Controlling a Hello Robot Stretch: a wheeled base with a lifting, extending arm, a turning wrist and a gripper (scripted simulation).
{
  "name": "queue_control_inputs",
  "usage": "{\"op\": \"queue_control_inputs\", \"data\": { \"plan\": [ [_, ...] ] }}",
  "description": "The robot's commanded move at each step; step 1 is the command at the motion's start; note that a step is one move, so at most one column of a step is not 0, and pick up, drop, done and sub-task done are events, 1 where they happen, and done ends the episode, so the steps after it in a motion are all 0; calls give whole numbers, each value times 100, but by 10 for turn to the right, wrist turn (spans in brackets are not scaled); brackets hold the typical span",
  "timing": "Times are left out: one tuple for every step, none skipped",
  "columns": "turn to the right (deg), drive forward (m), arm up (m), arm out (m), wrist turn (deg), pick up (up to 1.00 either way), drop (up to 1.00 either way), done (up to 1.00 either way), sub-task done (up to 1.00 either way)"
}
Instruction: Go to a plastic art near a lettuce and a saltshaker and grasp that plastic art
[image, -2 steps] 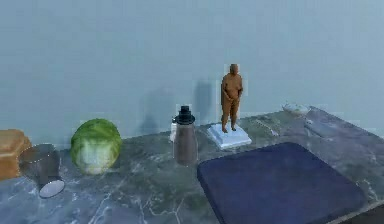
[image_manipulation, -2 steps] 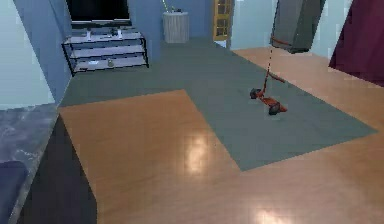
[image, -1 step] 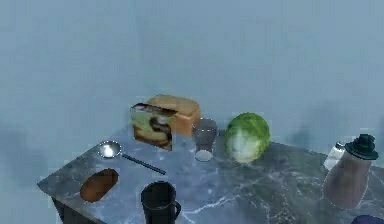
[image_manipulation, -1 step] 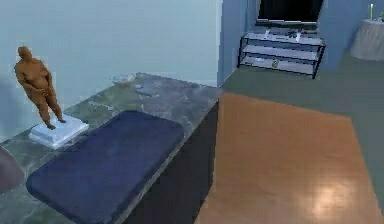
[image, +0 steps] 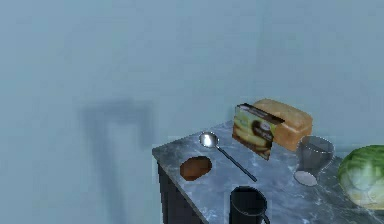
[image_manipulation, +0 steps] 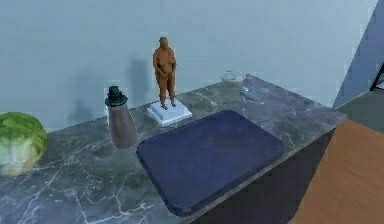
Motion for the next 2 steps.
{"op": "queue_control_inputs", "data": {
  "plan": [
    [0, 0, 50, 0, 0, 0, 0, 0, 0],
    [0, 0, 38, 0, 0, 0, 0, 0, 0]
  ]
}}
